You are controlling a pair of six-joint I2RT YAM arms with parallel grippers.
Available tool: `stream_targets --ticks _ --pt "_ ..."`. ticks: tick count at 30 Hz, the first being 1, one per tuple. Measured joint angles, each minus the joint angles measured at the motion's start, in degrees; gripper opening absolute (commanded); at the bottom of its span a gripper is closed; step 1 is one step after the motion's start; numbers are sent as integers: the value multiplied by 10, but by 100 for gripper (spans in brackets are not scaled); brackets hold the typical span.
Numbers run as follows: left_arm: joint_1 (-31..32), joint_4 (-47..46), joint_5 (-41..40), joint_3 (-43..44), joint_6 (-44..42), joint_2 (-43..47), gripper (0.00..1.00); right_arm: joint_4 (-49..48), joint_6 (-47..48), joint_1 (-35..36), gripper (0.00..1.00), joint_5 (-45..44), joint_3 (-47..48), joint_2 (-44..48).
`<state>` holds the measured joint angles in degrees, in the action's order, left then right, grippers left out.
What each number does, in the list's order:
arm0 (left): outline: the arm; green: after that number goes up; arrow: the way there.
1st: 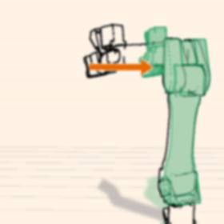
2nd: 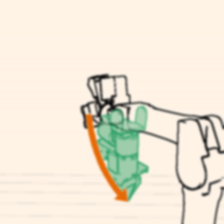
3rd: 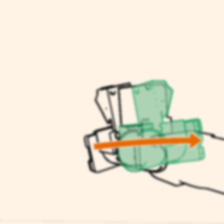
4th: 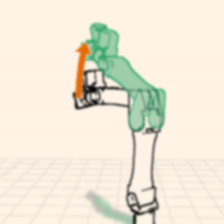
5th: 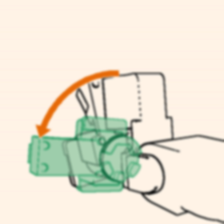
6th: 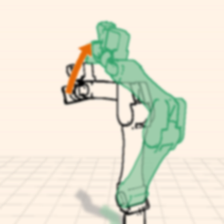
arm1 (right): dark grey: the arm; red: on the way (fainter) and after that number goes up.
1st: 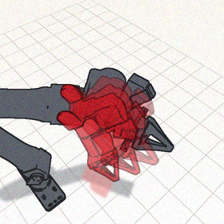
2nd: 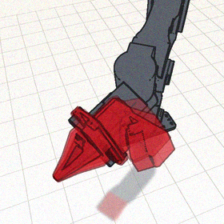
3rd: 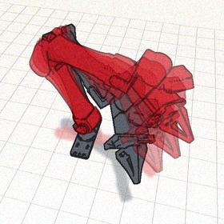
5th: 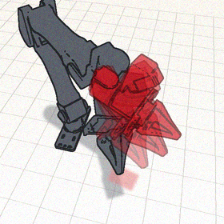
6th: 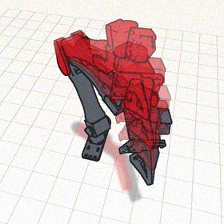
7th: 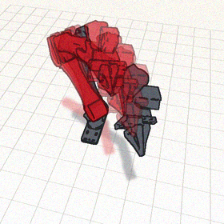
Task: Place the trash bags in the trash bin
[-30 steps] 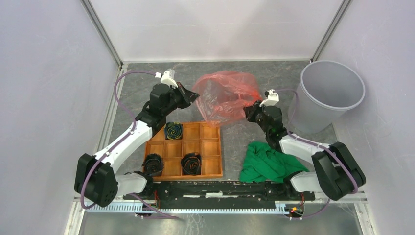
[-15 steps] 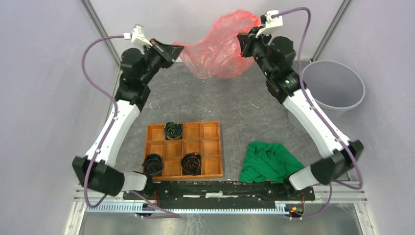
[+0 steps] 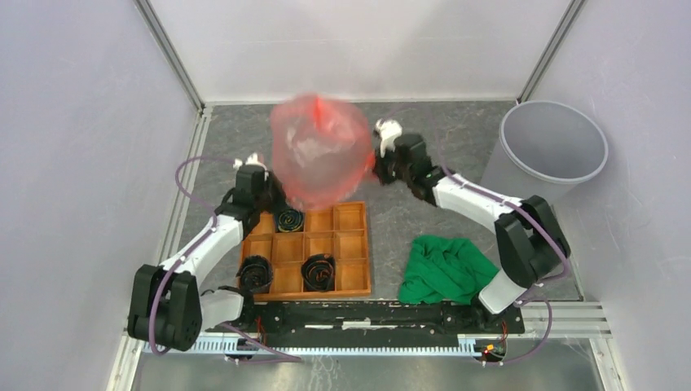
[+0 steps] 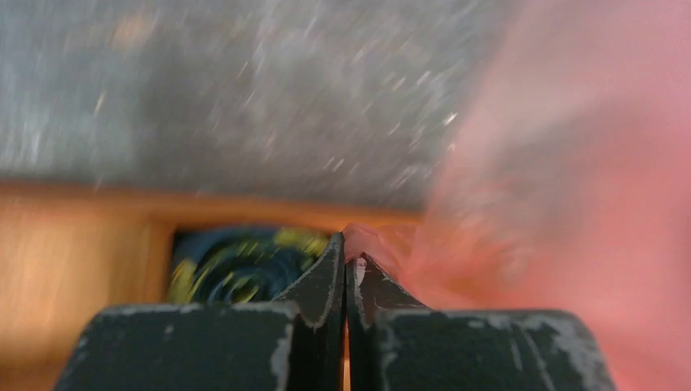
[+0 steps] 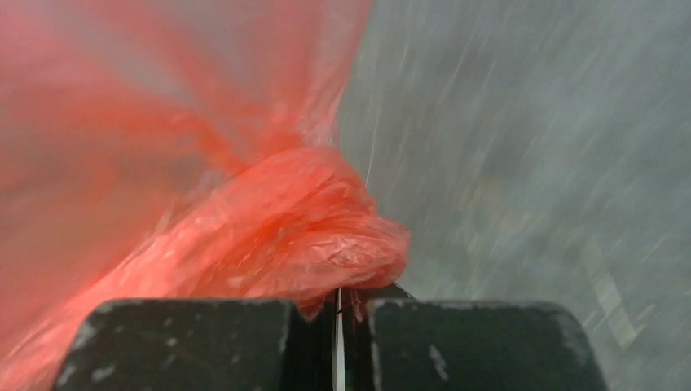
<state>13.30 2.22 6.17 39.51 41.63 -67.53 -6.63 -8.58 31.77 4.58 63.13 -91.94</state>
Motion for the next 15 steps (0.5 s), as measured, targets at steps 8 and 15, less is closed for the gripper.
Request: stream_targets --ticks 8,15 --pt "-6 89 67 59 -1 47 2 206 33 56 1 10 55 -7" --pt "-6 63 78 213 -10 93 2 196 55 49 1 3 229 68"
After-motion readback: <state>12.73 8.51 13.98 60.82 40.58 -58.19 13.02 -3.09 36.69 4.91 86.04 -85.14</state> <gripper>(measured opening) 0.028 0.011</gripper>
